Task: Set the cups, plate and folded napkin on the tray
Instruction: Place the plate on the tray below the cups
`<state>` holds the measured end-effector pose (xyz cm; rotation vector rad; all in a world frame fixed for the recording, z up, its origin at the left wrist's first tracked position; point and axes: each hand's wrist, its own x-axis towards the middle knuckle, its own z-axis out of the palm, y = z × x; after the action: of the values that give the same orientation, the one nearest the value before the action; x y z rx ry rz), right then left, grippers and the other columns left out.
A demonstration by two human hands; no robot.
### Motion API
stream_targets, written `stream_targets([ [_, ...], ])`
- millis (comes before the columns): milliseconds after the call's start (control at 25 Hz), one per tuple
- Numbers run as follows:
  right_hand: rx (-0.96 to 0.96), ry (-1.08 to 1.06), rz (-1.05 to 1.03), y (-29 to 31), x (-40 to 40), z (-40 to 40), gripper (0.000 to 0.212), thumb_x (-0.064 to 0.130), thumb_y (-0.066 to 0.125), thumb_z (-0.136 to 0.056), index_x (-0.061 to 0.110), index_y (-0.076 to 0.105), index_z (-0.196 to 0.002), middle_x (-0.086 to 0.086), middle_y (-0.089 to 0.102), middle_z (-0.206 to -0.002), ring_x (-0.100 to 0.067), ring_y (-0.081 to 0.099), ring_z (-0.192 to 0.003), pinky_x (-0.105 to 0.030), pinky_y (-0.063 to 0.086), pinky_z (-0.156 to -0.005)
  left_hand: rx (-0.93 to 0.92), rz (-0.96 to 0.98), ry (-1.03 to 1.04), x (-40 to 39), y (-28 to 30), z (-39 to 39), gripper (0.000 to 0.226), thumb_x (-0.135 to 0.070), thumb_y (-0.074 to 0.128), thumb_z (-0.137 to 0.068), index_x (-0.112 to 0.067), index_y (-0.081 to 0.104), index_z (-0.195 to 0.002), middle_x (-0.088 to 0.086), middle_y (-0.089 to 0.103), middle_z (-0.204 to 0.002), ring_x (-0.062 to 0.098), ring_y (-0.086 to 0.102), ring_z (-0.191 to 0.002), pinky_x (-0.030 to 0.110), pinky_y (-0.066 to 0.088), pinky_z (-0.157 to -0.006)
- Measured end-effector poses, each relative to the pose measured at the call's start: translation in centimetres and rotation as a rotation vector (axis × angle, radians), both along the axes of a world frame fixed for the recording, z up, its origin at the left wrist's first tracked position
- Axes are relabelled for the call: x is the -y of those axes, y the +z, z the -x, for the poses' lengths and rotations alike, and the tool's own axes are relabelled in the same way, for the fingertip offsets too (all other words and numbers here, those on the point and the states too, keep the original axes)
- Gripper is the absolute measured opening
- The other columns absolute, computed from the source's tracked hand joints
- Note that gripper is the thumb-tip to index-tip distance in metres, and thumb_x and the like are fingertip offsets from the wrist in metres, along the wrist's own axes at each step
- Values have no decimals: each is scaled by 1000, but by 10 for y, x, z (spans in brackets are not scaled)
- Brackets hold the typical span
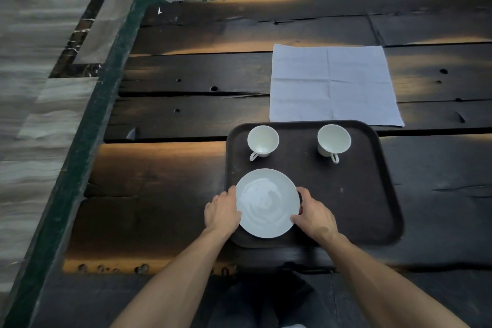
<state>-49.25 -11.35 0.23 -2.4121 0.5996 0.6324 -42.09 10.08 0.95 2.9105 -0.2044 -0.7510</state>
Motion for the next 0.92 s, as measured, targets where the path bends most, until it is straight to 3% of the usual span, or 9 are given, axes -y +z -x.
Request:
stream_targets([
  [320,34,-27,50,5,-4,2,65,28,57,-80,29,34,-141,2,57,-121,-23,58,-106,-37,48,-79,-31,129,-40,-17,7,-10,47,-28,57,-86,-28,46,-131,2,56,-120,26,56,-110,41,48,-85],
  [720,168,-49,185,42,3,3,47,38,51,-93,25,47,-139,3,54,-132,-18,55,-118,-38,49,-93,94,365,-166,-13,36,-35,48,-45,59,-90,-32,50,-135,-9,56,-121,13,54,-114,41,44,-97],
  [920,277,-94,247,67,26,-7,41,40,50,-94,28,53,-133,7,57,-128,-16,57,-115,-36,50,-90,191,446,-206,11,63,-55,43,-43,61,-90,-31,55,-131,-9,58,-114,12,55,-108,35,44,-90],
])
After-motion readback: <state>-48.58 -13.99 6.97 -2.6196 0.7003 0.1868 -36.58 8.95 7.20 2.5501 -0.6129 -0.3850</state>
